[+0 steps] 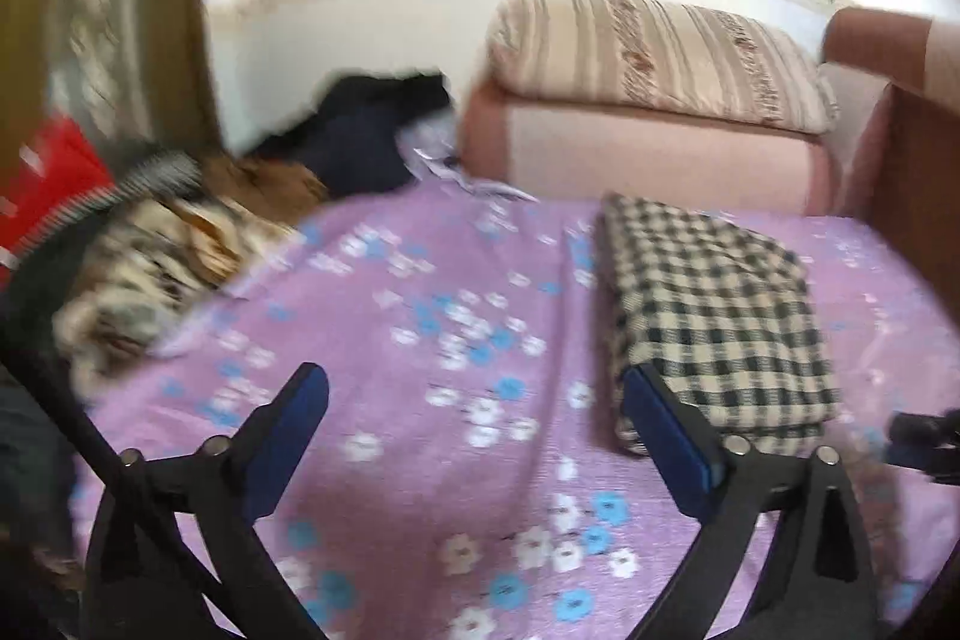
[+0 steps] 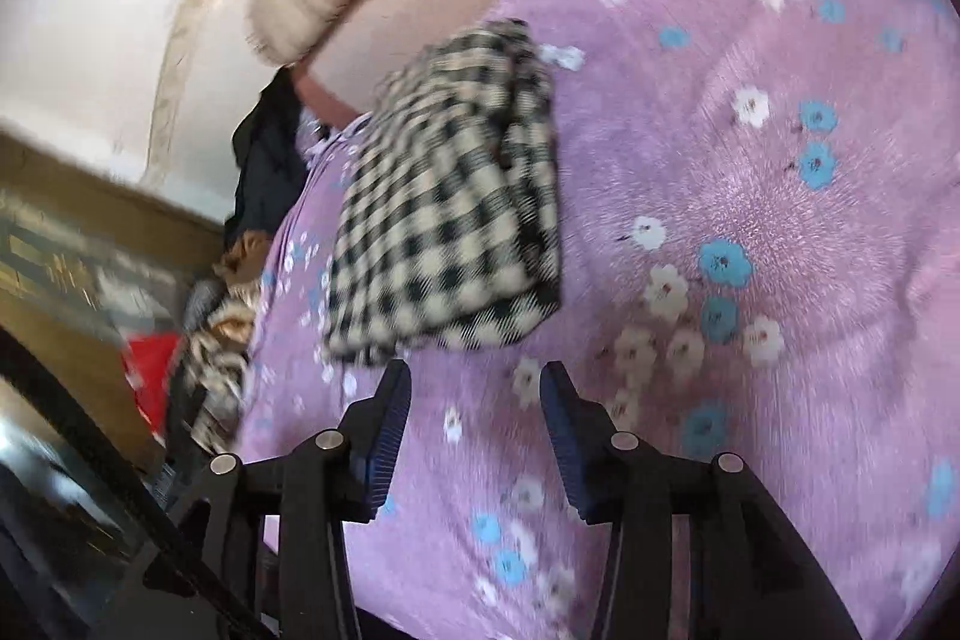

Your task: Fold large clothes

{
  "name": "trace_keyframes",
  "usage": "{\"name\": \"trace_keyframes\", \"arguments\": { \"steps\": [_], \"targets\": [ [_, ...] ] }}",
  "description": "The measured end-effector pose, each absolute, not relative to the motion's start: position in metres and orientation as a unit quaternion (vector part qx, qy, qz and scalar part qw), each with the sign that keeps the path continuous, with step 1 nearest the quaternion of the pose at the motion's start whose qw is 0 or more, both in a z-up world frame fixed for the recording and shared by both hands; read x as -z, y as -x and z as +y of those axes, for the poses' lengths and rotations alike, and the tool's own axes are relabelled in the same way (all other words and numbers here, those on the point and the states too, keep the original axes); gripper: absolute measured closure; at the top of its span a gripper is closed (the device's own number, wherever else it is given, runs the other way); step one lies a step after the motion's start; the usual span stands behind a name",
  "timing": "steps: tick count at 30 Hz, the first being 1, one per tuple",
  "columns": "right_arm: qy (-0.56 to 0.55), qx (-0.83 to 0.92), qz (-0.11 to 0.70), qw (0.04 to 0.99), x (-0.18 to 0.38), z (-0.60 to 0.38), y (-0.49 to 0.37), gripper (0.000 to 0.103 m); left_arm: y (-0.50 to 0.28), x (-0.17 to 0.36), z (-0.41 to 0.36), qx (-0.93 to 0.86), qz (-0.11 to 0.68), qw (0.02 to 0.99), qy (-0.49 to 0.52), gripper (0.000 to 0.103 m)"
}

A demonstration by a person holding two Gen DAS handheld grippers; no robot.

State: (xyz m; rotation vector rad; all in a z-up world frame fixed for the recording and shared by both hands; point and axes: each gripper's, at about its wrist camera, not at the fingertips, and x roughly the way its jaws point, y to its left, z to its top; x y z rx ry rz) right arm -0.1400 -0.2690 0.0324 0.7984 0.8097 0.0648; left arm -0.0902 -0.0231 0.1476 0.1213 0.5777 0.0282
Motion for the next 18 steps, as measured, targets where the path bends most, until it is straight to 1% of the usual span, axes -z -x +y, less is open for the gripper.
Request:
{"name": "trace_keyframes", "arguments": {
  "steps": [3, 6, 10, 14, 18],
  "targets": [
    [-0.321, -0.002, 0.366, 0.874, -0.039, -0.241, 0.161, 0.053, 0.111, -0.155, -0.032, -0.004, 0.266, 0.962, -0.066, 0.003],
    [-0.263, 0.041, 0.359, 0.895, -0.035, -0.22, 0.176, 0.051, 0.125, -0.151, -0.039, 0.038, 0.283, 0.957, -0.053, 0.003],
    [-0.234, 0.067, 0.388, 0.889, -0.016, -0.206, 0.177, 0.051, 0.126, -0.123, -0.049, 0.083, 0.349, 0.933, -0.036, 0.003],
    [-0.214, 0.085, 0.402, 0.886, -0.003, -0.196, 0.183, 0.051, 0.12, -0.087, -0.058, 0.089, 0.419, 0.903, -0.035, 0.003],
    [-0.183, 0.096, 0.405, 0.891, -0.001, -0.19, 0.179, 0.051, 0.112, -0.06, -0.061, 0.101, 0.464, 0.879, -0.032, 0.003]
  ]
}}
